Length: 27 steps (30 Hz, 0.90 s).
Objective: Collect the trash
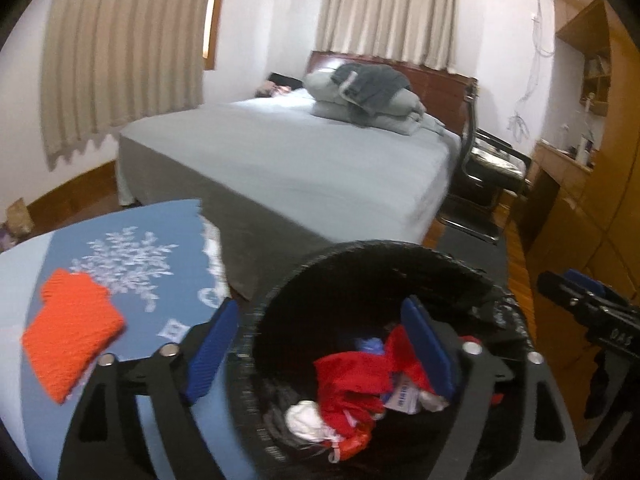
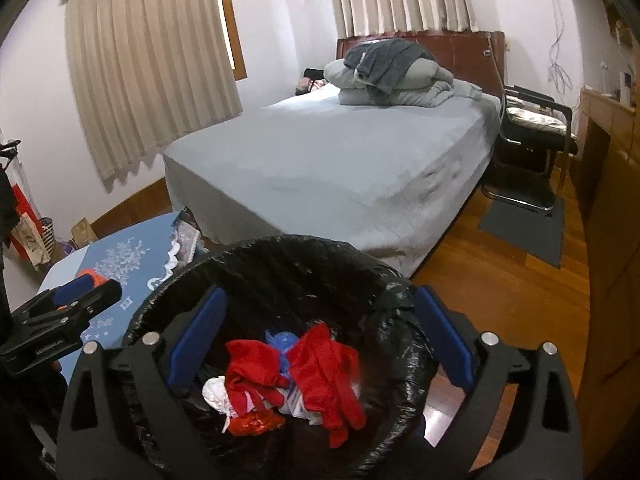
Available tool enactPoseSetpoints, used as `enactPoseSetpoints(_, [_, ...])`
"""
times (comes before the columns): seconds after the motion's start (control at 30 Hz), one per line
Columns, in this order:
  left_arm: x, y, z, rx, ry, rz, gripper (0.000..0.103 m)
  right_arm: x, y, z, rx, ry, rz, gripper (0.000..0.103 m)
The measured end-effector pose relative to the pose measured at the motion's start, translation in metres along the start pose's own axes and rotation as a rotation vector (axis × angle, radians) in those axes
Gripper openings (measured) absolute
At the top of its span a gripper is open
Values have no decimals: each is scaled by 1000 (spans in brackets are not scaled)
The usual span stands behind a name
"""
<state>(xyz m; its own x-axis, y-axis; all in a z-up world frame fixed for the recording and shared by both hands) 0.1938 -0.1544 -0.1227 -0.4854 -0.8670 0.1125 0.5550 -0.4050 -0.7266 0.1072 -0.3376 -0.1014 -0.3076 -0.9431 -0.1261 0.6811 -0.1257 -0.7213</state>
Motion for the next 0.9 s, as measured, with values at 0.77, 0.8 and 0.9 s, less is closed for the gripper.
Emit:
enactPoseSetpoints(0.77, [-201,-55,-43,32,-252,345,90,-167,36,11,-11,-176,191,96])
enactPoseSetpoints(0.8, [-211,-54,-45,28,-261,358,90,-177,39,12,-11,-192,201,96])
enactPoseSetpoints(0.9, [-230,-51,-51,15,-285,374,90,-203,48,14,-12,-223,229,96])
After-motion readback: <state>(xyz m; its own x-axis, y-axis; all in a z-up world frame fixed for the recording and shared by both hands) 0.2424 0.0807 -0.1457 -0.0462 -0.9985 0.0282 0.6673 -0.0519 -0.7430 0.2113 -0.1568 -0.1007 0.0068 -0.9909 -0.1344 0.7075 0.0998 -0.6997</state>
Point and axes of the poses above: each gripper's, at about its wrist camera, not at the fingertips, and y roughly the way its jaws point, x to its right, z to its top, the point moved 7 cm from there along y, roughly the way its jaws point, and after that the axes turned 11 degrees about -x, right-handed, at the moved point
